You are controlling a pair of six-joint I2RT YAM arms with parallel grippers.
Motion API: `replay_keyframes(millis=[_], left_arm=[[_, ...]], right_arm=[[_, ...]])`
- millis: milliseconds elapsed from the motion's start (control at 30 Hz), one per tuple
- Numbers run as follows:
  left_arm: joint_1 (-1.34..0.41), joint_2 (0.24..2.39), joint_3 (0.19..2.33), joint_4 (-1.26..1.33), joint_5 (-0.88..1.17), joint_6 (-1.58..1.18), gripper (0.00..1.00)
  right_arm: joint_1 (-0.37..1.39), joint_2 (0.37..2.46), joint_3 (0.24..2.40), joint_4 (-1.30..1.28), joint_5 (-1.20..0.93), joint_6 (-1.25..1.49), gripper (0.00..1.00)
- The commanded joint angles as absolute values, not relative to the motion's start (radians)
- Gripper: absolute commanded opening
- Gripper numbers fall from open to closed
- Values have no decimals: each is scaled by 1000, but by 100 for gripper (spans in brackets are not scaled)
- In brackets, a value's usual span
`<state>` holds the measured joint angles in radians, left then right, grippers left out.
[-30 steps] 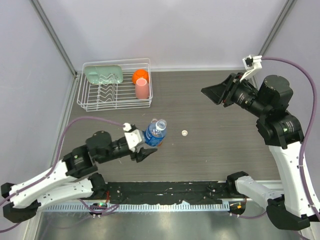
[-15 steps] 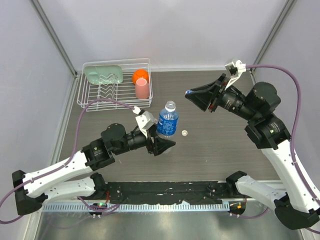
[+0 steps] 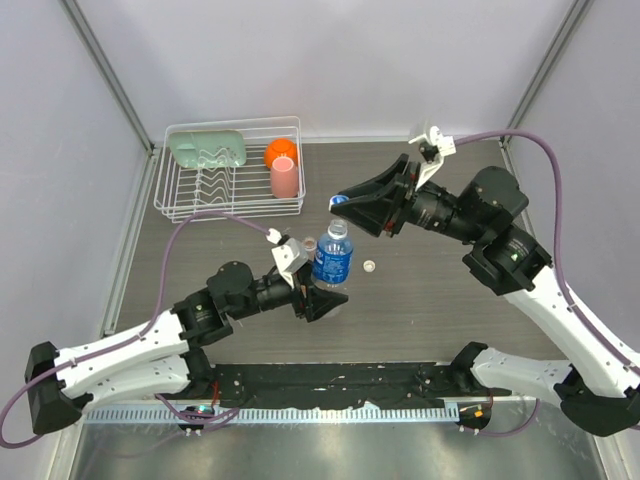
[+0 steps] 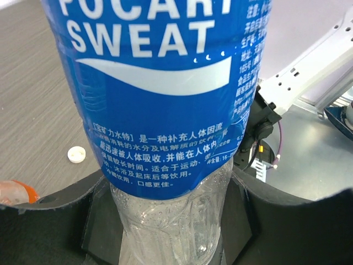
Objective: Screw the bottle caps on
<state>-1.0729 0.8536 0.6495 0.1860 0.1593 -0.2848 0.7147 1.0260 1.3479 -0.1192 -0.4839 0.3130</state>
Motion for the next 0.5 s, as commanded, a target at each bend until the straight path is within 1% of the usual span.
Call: replay_keyframes(millis=[0,233,467], left_arm=[[-1055,795,640,295,192,-250,0],[-1029,746,606,307,261,-173,0],[-1009,724,591,313,279,-164,0]], right_arm=[[788,1038,1351,-100,-460,267,1],[856,1029,1330,-106,-410,255,1],[894,1031,1327,-117,-393,252,1]])
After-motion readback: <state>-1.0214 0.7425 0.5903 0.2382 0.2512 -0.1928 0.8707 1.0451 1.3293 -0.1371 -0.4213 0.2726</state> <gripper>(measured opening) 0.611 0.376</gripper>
